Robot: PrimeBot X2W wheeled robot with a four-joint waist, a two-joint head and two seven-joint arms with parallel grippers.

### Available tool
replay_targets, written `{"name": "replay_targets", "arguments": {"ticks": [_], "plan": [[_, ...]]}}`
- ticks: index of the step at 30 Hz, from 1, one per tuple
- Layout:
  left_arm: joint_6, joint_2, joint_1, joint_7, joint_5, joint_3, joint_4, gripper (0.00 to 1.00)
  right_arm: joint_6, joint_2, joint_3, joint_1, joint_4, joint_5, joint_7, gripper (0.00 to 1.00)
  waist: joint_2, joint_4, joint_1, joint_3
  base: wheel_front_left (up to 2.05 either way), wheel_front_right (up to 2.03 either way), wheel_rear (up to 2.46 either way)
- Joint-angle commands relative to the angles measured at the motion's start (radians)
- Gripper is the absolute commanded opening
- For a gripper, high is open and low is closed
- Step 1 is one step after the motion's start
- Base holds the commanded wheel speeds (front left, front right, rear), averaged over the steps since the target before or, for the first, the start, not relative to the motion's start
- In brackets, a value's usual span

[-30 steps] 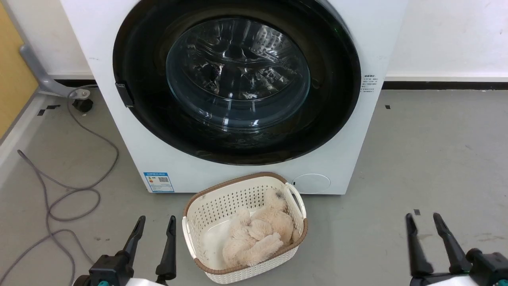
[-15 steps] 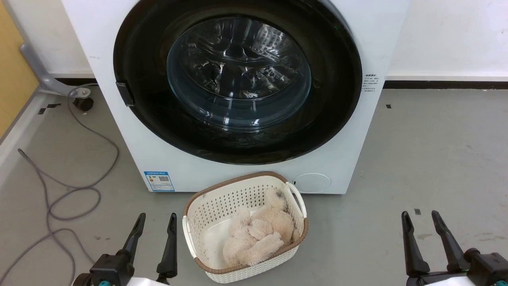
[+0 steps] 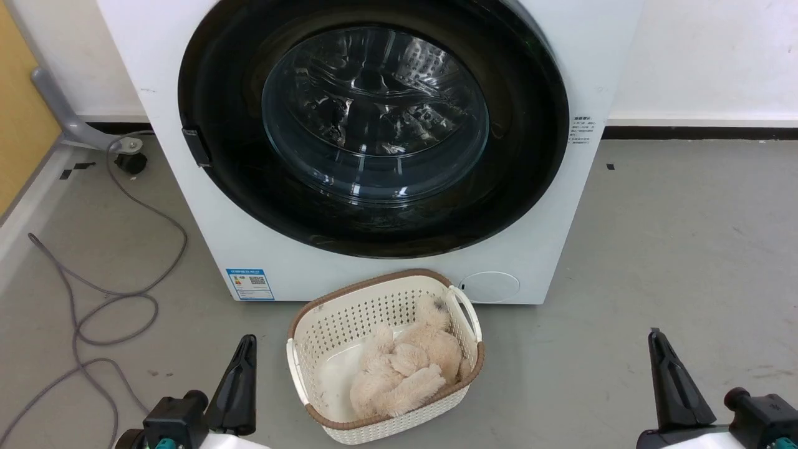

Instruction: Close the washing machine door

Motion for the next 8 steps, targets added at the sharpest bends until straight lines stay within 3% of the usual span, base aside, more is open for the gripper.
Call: {"name": "replay_targets", "arguments": {"ticks": [1,8], "plan": [[0.006,0.000,-0.005,0.007,0.012,0.002,-0.005,0.00,0.000,0.002,0.002,-0.007,-0.005,-0.008,0.005,0.00,0.0000,0.000,0.0000,0.000,0.00,0.00,0.00],[0.012,0.000,-0.009,0.021,0.021,0.002,-0.011,0.00,0.000,0.003,0.003,-0.012,-0.009,-0.021,0.020,0.00,0.0000,0.001,0.0000,0.001,0.00,0.00,0.00]]}}
